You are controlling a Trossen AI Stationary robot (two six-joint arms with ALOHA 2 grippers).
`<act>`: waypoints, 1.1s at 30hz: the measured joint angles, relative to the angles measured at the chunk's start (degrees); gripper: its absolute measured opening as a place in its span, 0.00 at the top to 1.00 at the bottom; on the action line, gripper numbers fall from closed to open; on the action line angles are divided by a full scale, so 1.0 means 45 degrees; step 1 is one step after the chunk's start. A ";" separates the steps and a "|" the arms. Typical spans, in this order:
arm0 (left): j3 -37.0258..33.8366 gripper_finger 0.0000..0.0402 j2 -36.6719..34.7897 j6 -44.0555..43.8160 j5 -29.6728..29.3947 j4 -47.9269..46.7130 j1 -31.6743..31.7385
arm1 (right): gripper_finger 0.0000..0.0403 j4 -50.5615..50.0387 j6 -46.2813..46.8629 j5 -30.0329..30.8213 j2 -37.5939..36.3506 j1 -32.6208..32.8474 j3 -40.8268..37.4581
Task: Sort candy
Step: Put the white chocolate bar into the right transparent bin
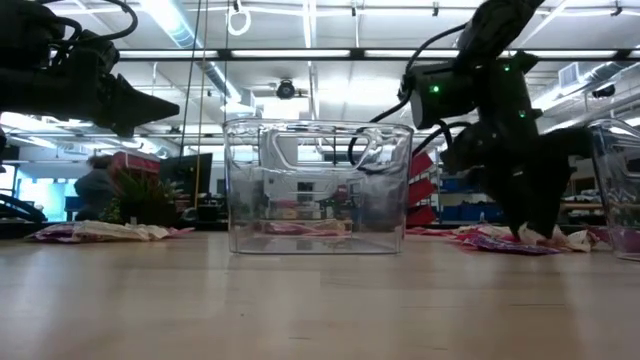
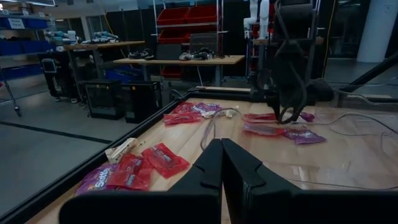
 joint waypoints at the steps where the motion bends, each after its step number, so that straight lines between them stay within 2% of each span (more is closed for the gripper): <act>1: -0.0002 0.99 0.0000 0.0000 0.0000 0.0000 0.0000 | 0.61 0.0064 0.0122 0.0157 -0.0001 -0.0053 0.0000; 10: 0.0001 0.99 0.0000 0.0005 0.0000 0.0005 0.0000 | 0.59 0.0207 0.1368 0.1198 -0.1338 -0.0950 0.0000; 17: 0.0001 0.99 0.0000 0.0005 0.0000 0.0000 0.0000 | 0.60 0.0130 -0.1487 0.1015 -0.1704 -0.0726 0.0000; 28: -0.0002 0.99 0.0000 0.0003 -0.0005 0.0000 0.0000 | 0.61 0.1002 -0.2047 -0.0052 -0.1704 -0.0732 -0.0482; 33: -0.0001 0.99 0.0001 0.0003 -0.0005 0.0000 0.0000 | 0.62 0.1181 -0.2123 -0.0109 -0.1704 -0.0687 -0.0731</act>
